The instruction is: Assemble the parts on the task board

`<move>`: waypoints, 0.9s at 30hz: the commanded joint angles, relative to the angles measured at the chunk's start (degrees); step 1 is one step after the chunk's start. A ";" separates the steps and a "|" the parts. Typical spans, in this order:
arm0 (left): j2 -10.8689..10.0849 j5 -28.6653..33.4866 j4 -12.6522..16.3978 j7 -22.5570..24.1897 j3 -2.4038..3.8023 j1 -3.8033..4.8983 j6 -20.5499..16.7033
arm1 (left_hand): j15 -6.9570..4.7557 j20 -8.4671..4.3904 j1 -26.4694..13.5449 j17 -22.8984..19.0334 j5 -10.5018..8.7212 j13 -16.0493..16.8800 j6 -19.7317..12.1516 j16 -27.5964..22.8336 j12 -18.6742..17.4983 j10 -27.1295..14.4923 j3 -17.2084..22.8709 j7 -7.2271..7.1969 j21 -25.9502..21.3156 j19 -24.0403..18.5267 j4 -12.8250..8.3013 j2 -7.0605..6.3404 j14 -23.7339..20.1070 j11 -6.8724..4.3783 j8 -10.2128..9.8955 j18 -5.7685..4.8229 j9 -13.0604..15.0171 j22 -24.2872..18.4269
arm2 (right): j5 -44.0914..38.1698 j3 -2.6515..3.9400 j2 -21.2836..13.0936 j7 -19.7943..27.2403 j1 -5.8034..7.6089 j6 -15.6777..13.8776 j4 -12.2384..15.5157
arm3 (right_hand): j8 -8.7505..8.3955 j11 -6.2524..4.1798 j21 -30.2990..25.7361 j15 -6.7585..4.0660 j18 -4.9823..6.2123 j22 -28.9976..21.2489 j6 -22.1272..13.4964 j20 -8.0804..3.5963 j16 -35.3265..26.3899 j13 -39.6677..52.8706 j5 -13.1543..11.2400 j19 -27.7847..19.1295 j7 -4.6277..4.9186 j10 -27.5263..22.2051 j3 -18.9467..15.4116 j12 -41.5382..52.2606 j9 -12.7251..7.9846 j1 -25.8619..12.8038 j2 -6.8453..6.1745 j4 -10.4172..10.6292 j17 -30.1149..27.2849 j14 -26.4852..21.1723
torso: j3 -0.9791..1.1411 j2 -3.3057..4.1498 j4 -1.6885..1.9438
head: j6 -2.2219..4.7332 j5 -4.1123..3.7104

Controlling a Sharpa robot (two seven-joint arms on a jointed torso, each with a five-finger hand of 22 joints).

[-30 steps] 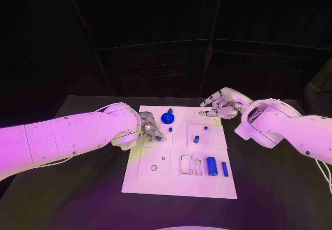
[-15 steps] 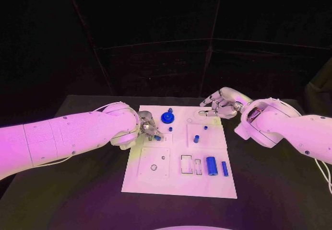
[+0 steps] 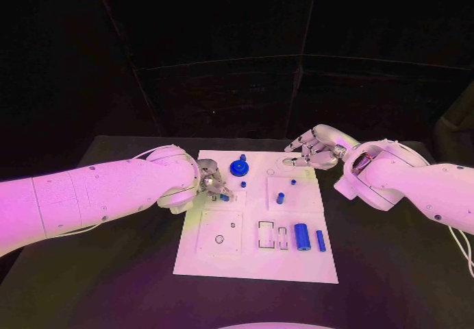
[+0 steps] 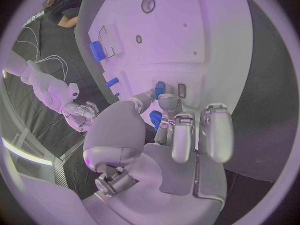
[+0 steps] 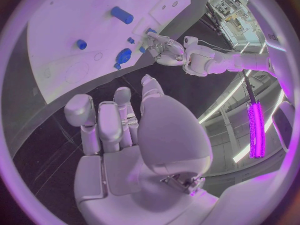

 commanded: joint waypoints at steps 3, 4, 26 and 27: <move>0.11 -0.47 -0.03 -1.28 -0.08 -0.06 3.05 | -0.24 -0.04 -0.68 15.09 0.42 -0.12 0.33 0.37 0.10 0.56 9.14 -0.18 0.17 1.29 -8.83 -0.32 6.03 -0.03 0.34 -0.51 -0.13 0.01 | -0.17 0.02 0.04 0.10 0.10 0.57 0.09 | 0.28 -0.02 -0.32 -0.01 0.77 -0.04 -0.10 0.05 -0.36 -0.06 -0.33 -0.41 -0.27 -0.26 -0.33 -0.01 0.08 0.22 0.23 0.04 -0.01 -0.17 | -0.01 0.01 -0.01 | -0.10 0.00; 0.12 -0.47 -0.04 -1.32 -0.08 -0.06 3.11 | -0.24 -0.04 -0.68 15.09 0.43 -0.13 0.33 0.37 0.10 0.56 9.14 -0.18 0.16 1.29 -8.83 -0.32 6.03 -0.03 0.34 -0.51 -0.13 0.01 | -0.17 0.02 0.05 0.10 0.10 0.58 0.09 | 0.28 -0.02 -0.32 -0.01 0.77 -0.04 -0.10 0.05 -0.36 -0.06 -0.33 -0.41 -0.27 -0.26 -0.33 -0.01 0.08 0.22 0.23 0.04 -0.01 -0.17 | -0.01 -0.01 0.00 | -0.11 0.00; 1.03 -0.47 -1.16 -1.09 -0.08 -0.06 3.68 | -0.50 -0.26 -5.88 15.09 0.42 0.87 1.99 0.37 1.28 1.30 5.53 -0.76 0.60 1.50 -5.26 -1.69 6.03 -0.39 0.52 -0.66 -1.86 0.95 | -0.17 0.02 0.25 0.19 0.10 0.55 0.11 | 0.33 -0.03 -0.42 -0.02 0.79 -0.18 -0.06 0.05 -0.52 -0.17 -0.38 -0.47 -0.29 -0.31 -0.40 -0.08 0.09 0.24 0.28 0.09 -0.17 -0.18 | 0.04 -0.01 -0.04 | -0.32 -0.06; 1.11 -0.47 -1.24 -1.06 -0.08 -0.06 3.71 | -0.50 -0.27 -6.10 15.09 0.42 0.93 2.08 0.37 1.35 1.34 5.40 -0.77 0.65 1.53 -5.06 -1.65 6.03 -0.40 0.51 -0.68 -1.96 1.05 | -0.17 0.02 0.29 0.20 0.10 0.55 0.10 | 0.33 -0.03 -0.42 -0.02 0.79 -0.18 -0.06 0.05 -0.52 -0.17 -0.38 -0.47 -0.29 -0.31 -0.40 -0.08 0.09 0.24 0.28 0.09 -0.17 -0.18 | 0.04 -0.02 -0.04 | -0.31 -0.09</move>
